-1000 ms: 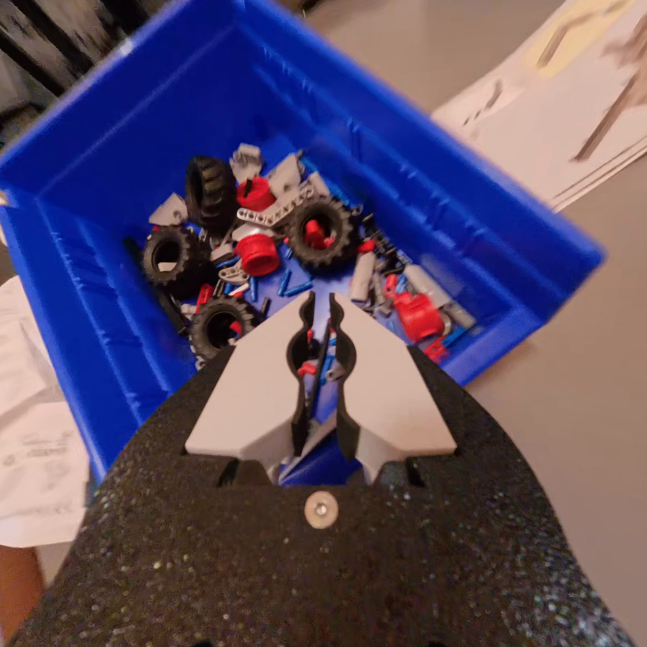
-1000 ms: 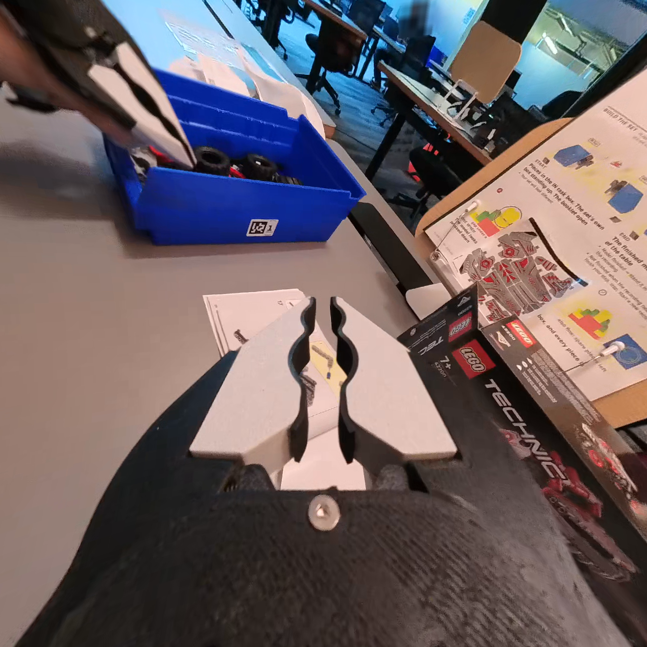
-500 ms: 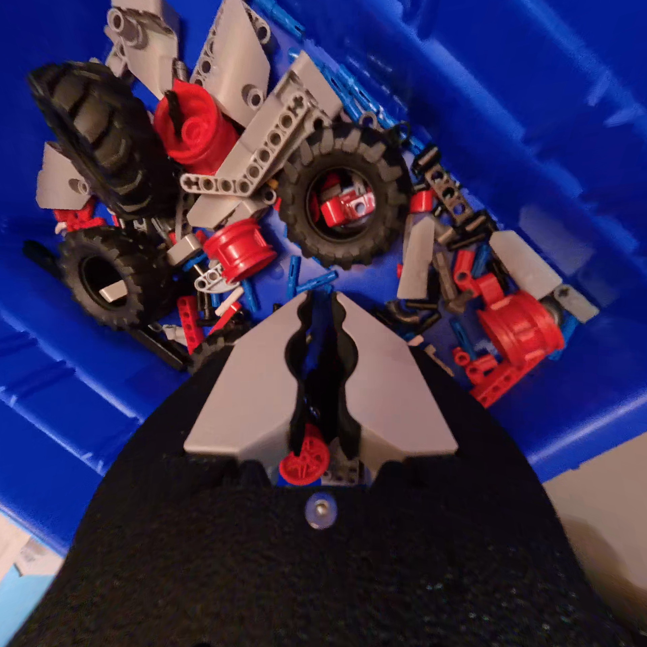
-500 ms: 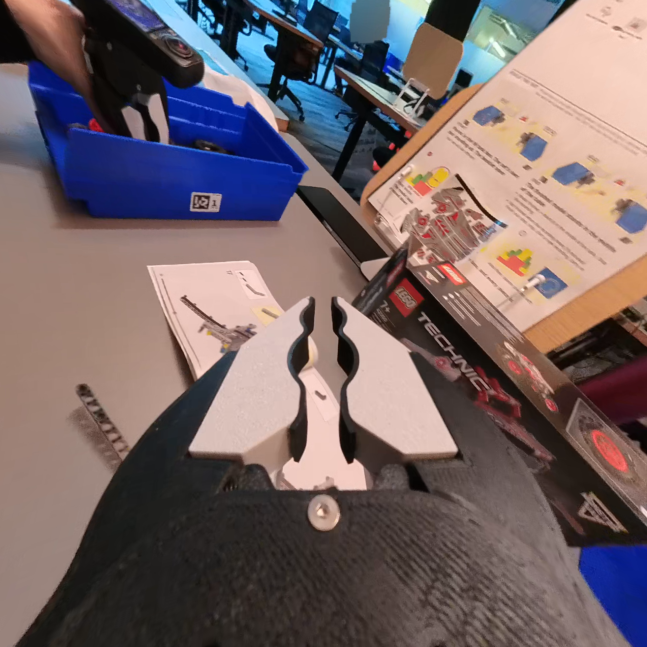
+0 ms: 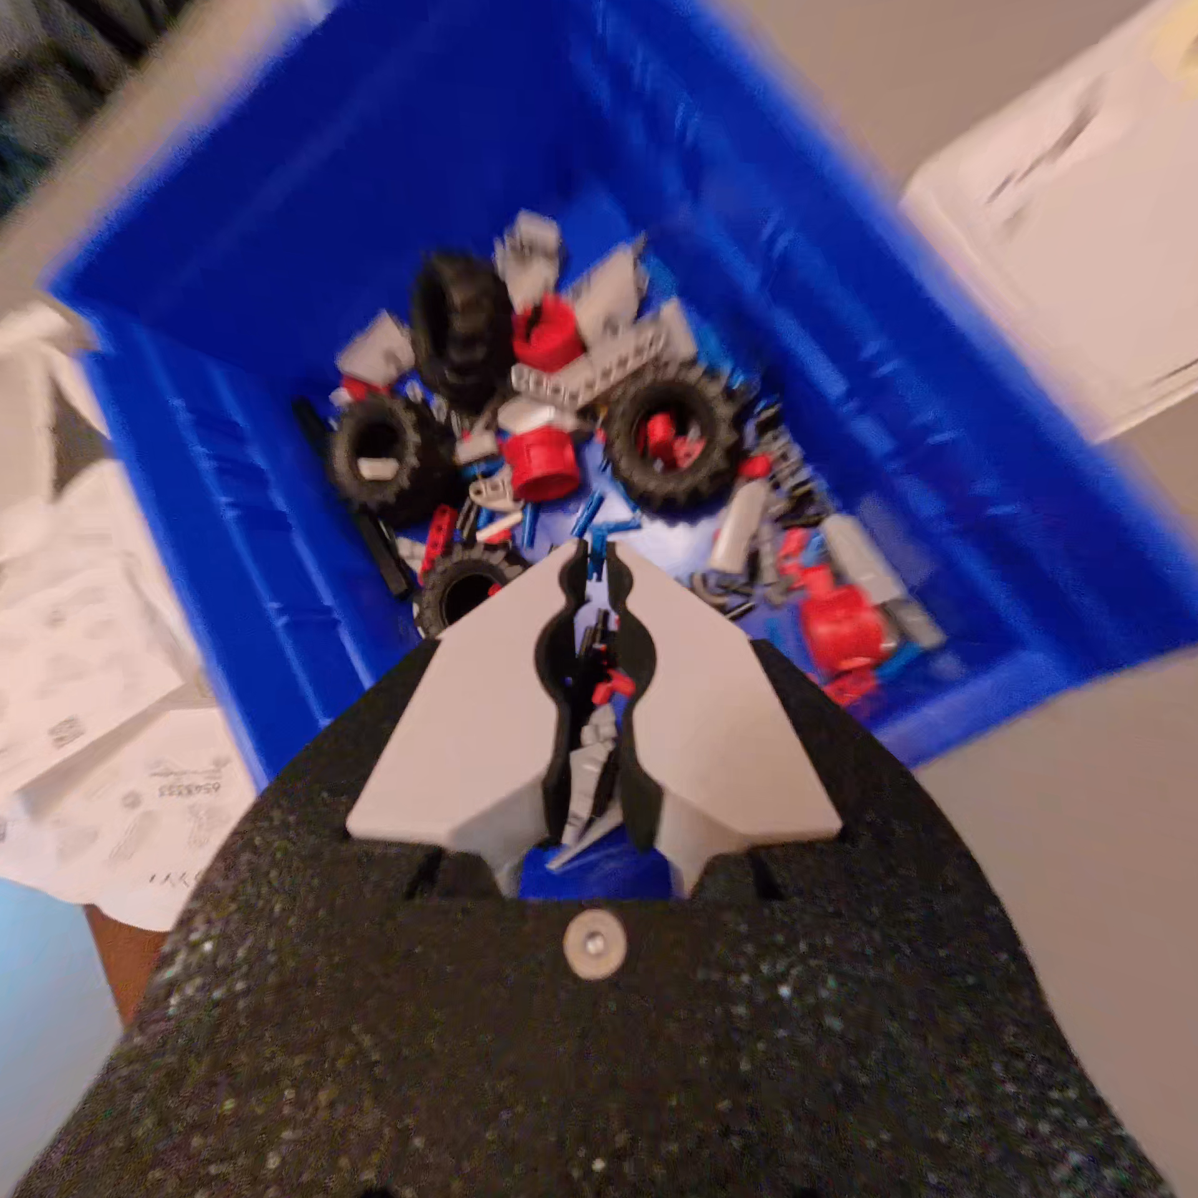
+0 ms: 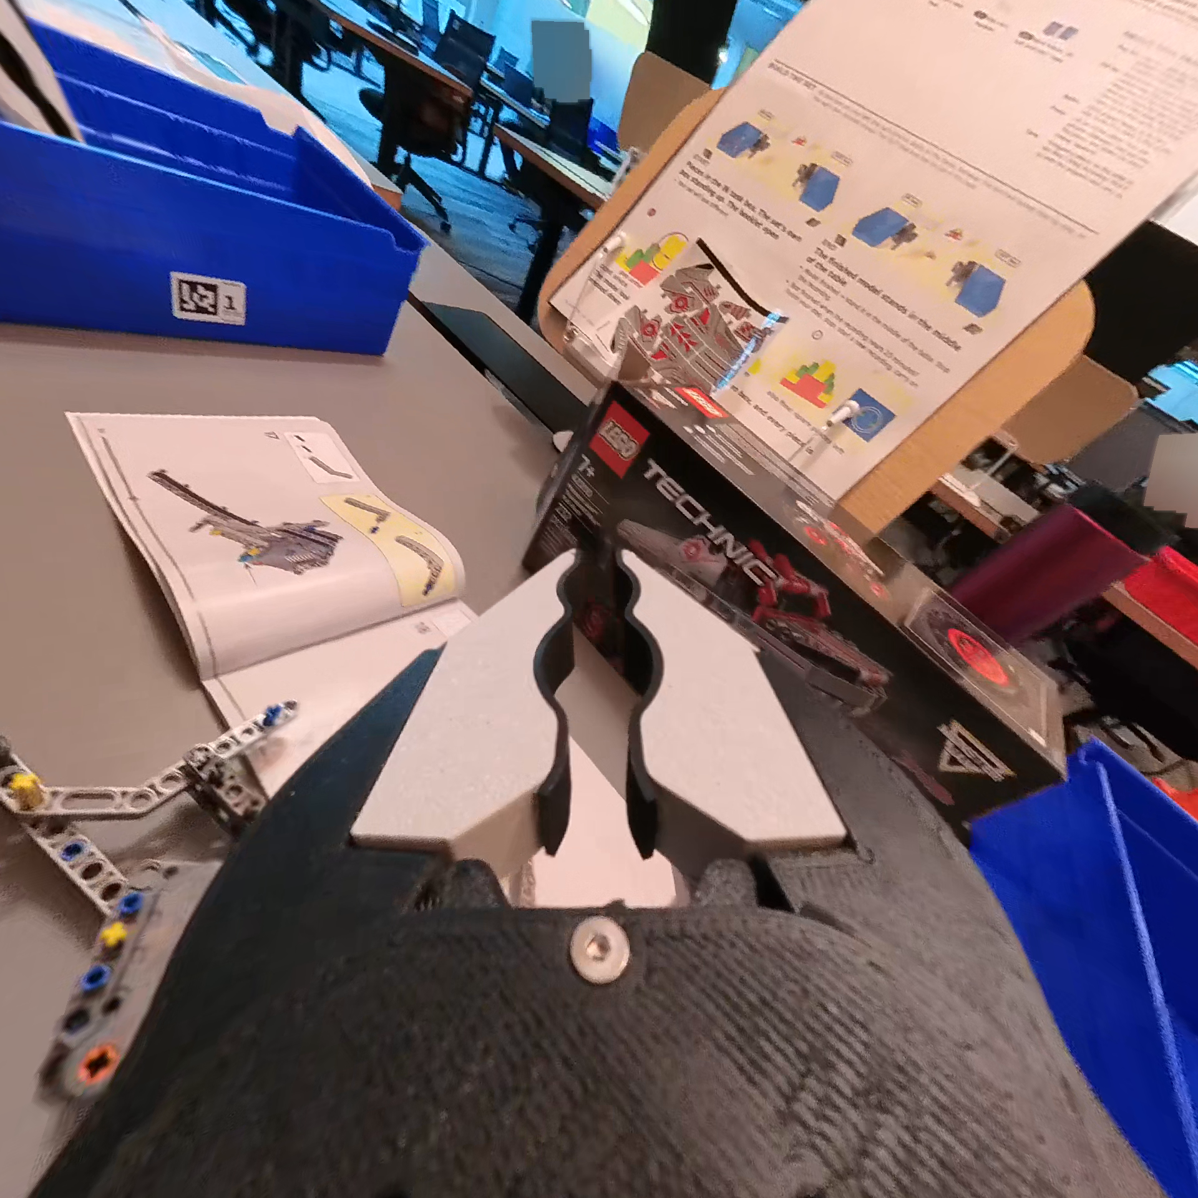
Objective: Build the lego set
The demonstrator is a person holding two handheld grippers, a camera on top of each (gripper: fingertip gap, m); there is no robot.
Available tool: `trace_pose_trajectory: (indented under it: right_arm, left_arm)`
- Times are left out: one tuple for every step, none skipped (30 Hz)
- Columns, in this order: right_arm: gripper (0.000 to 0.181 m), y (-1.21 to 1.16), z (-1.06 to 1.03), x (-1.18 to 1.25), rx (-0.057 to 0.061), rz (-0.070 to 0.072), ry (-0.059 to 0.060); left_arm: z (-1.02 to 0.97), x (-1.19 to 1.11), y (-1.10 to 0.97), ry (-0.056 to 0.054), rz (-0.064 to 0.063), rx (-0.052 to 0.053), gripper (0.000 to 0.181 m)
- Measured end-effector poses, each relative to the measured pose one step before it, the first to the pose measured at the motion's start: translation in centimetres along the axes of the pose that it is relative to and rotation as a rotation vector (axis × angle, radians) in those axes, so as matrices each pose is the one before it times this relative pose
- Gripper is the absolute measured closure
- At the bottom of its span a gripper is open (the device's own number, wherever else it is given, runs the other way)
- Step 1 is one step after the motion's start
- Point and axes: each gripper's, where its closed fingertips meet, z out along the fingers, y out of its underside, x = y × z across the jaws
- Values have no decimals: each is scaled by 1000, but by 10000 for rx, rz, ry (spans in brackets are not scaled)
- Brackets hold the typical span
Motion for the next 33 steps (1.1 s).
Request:
trace_pose_trajectory:
  right_arm:
    - [175, 465, -256, 543, -89, -10, 218]
    - [175, 525, -246, 613, -92, 44, 248]
    - [175, 571, -192, 611, -88, 110, 243]
    - [176, 569, -117, 514, -62, 183, 204]
    - [177, 496, -25, 373, -13, 212, 147]
    - [177, 398, 28, 251, 17, 178, 105]
    - [177, 330, 96, 96, 6, 137, 45]
    - [177, 282, 154, -63, -36, 77, -38]
    - [177, 278, 198, -120, -86, -4, -52]
    - [177, 342, 203, -106, -143, -91, -20]
    - [177, 338, 176, -128, -159, -118, -8]
    - [177, 266, 160, -168, -123, -77, -31]
    - [176, 204, 139, -210, -84, -97, -48]
    - [177, 251, 97, -170, -121, -184, -22]
    - [177, 307, 87, -60, -154, -194, 38]
    - [177, 311, 89, -23, -159, -164, 55]
    - [177, 294, 101, -18, -135, -105, 48]
    - [176, 307, 113, -70, -117, -73, 3]
    - [176, 302, 103, -96, -130, -46, -19]
    - [176, 194, 100, -33, -85, -15, 5]
    - [176, 99, 103, -58, -44, -5, -10]
    - [176, 109, 116, -97, -51, 28, -44]
    - [176, 92, 100, -88, -41, 32, -40]
    - [176, 4, 68, -40, 21, 24, -6]
    - [176, 44, 42, -33, 33, 42, -19]
    - [176, 203, 37, 37, -30, 44, 0]
    - [176, 290, 12, 146, -60, 33, 60]
    - [176, 261, -15, 218, -30, 40, 89]
    - [176, 206, -19, 228, 17, 87, 90]
    - [176, 125, -7, 199, 65, 177, 59]
    - [176, 34, 5, 132, 112, 236, 7]
    - [176, 34, 23, 121, 111, 243, -3]
    - [176, 160, 69, 143, 42, 222, 24]
  left_arm:
    - [-2195, 762, -1493, 107, -151, 1024, 179]
    - [-2126, 1369, -1872, 385, -132, 1142, 179]
    - [-1724, 1906, -1901, 604, -147, 1012, 179]
    - [-1004, 2170, -1607, 646, -85, 759, 179]
    - [-93, 2318, -931, 667, 49, 390, 179]
    - [755, 2452, -108, 734, 134, -10, 179]
    - [1343, 2251, 396, 646, 182, -238, 179]
    - [1743, 1811, 410, 444, 309, -149, 179]
    - [1975, 1403, 400, 287, 374, -10, 179]
    - [2094, 1052, 825, 273, 236, -204, 179]
    - [2085, 849, 1204, 353, 134, -434, 179]
    - [1868, 466, 1148, 274, 149, -383, 179]
    - [1502, -15, 908, 55, 96, -286, 179]
    - [1132, -181, 726, -40, 142, -244, 179]
    - [812, -24, 709, 25, 224, -303, 178]
    - [519, 1, 706, -30, 230, -438, 179]
    - [307, 31, 399, -83, 302, -273, 178]
    - [177, 78, 258, -78, 237, -190, 178]
    - [110, 6, 151, -123, 140, -136, 178]
    - [28, 14, -59, -108, 74, 54, 178]
    - [14, 2, -13, -82, -21, 52, 175]
    - [-57, -40, 46, -78, -106, 7, 173]
    - [-123, -59, 69, -100, -119, -11, 171]
    - [-161, -28, 18, -93, -90, 22, 169]
    - [-233, 53, -126, -73, -81, 108, 167]
    - [-344, 130, -306, -55, -83, 192, 165]
    - [-483, 108, -432, -73, -98, 212, 165]
    - [-706, 34, -572, -98, -60, 245, 165]
    - [-958, -112, -762, -133, -15, 354, 165]
    - [-1182, -443, -926, -236, -50, 470, 167]
    - [-1313, -872, -897, -337, -160, 481, 169]
    - [-1352, -1382, -678, -477, -319, 366, 170]
    - [-1314, -1818, -346, -574, -389, 196, 171]
